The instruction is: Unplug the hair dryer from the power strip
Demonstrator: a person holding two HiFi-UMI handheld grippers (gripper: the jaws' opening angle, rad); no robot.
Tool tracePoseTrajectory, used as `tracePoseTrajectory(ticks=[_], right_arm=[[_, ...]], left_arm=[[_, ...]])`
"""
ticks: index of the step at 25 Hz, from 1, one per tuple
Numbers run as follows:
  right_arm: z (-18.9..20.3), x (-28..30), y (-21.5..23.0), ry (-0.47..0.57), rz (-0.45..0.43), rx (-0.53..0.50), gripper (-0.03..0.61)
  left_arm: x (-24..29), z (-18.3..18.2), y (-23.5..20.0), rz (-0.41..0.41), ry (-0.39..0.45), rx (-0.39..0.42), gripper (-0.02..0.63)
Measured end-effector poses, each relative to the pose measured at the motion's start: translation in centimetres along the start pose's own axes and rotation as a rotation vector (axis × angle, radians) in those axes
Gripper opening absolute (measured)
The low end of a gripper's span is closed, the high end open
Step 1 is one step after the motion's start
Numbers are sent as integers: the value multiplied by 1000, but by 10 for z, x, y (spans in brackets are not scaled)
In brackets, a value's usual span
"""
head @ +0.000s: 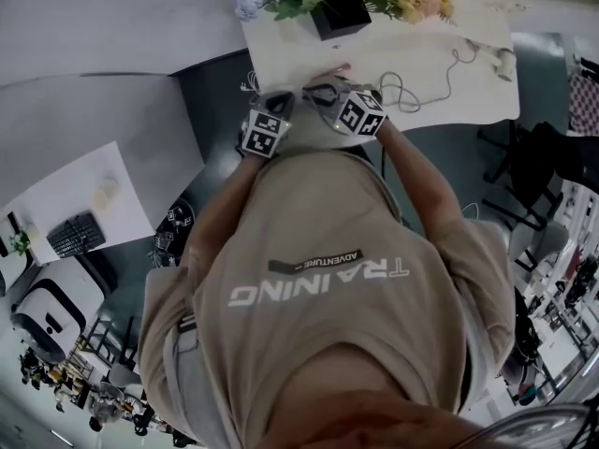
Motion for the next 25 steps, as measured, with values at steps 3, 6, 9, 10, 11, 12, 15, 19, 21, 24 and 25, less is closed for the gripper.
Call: tracePoseTrajectory(ticks=[3, 6, 9, 10, 11, 12, 15, 19, 21, 24, 25], right_arm=[[-4, -12, 1, 26, 10, 26, 75], [-7, -28, 6, 66, 47, 65, 75], [-11, -47, 9, 132, 80, 117, 77], [-12, -53, 9, 146, 88, 139, 77], [-13, -60, 9, 153, 97, 157, 77], [-14, -67, 10, 157, 107, 169, 78], [-20, -86, 11, 189, 141, 182, 78], [-30, -108, 6, 255, 142, 193, 78], [-37, -118, 2, 276, 135, 186, 78], [-47, -125, -2, 297, 124, 163, 78], [-49, -127, -3, 300, 123, 156, 78]], left_arm=[[0, 0, 1, 9, 8, -16, 5], [-2, 0, 2, 51, 65, -61, 6], [-15, -14, 6, 41, 122, -70, 6], [-22, -20, 8, 28, 146, -69, 6], [-29, -28, 10, 14, 175, -68, 6], [-36, -36, 12, 0, 204, -65, 6], [-60, -58, 19, -44, 286, -48, 6], [-91, -76, 29, -111, 366, -39, 6], [-103, -81, 33, -141, 393, -41, 6], [-117, -85, 35, -176, 428, -56, 6], [-119, -85, 37, -185, 437, -60, 6]])
Point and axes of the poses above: the fingertips, and each gripper's own axes: x forward along the fingers, y to its right, z out of its underside, the point moved 5 cm from there along -x, backward along the fingers, and after that the axes turned 3 degrees about -z, right-handed, at the moved point
